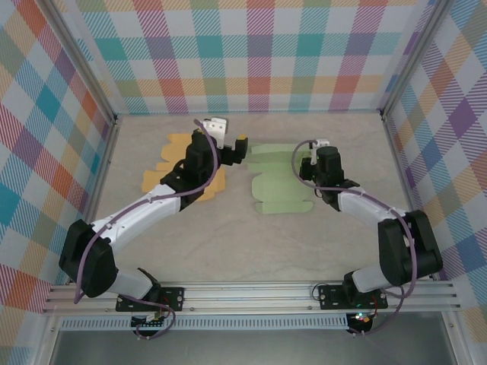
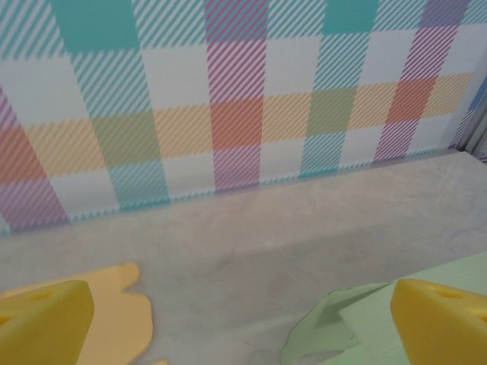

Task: Fold the paper box

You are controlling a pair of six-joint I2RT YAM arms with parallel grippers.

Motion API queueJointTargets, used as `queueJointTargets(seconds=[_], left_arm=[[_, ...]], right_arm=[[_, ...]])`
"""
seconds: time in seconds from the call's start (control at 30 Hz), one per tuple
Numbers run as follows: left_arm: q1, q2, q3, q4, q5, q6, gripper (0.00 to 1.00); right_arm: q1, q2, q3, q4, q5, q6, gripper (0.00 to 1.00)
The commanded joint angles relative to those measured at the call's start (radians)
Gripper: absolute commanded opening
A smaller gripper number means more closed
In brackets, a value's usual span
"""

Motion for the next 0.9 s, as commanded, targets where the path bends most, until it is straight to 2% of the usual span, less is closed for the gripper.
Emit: queueJointTargets(seconds=[0.0,0.1,0.17,0.3,0.53,0.73,0.87], left_arm=[[0.002,0.005,0.01,-0.106,0.134,-0.208,1.0],[0.002,0.019,0.002,-0.087,0.174,-0.225,1.0],[0.003,0.026,-0.002,-0.054,0.24,-0.23,1.0],[-0.003,0.039,0.002,-0.029,0.308,-0.244,1.0],[-0.035,0.085,0.0,-0.056,0.26,-0.229,1.0],[-0.097,0.13,-0.004,-0.074,0.153,-0.187,1.0],[-0.109,0.148,-0.014,-0.048,0.129,-0.181,1.0]], right_arm=[[0.007,-0.081,-0.034,-0.033,-0.03,0.003,0.0],[0.007,-0.137,-0.044,-0.083,-0.047,0.011,0.0],[0.007,-0.162,-0.045,-0.116,-0.044,0.014,0.0],[0.007,-0.188,-0.064,-0.119,-0.051,0.023,0.0],[0.007,-0.224,-0.074,-0.126,-0.052,0.034,0.0],[0.007,-0.223,-0.069,-0.124,-0.076,0.06,0.0],[0.006,-0.221,-0.065,-0.126,-0.091,0.063,0.0]])
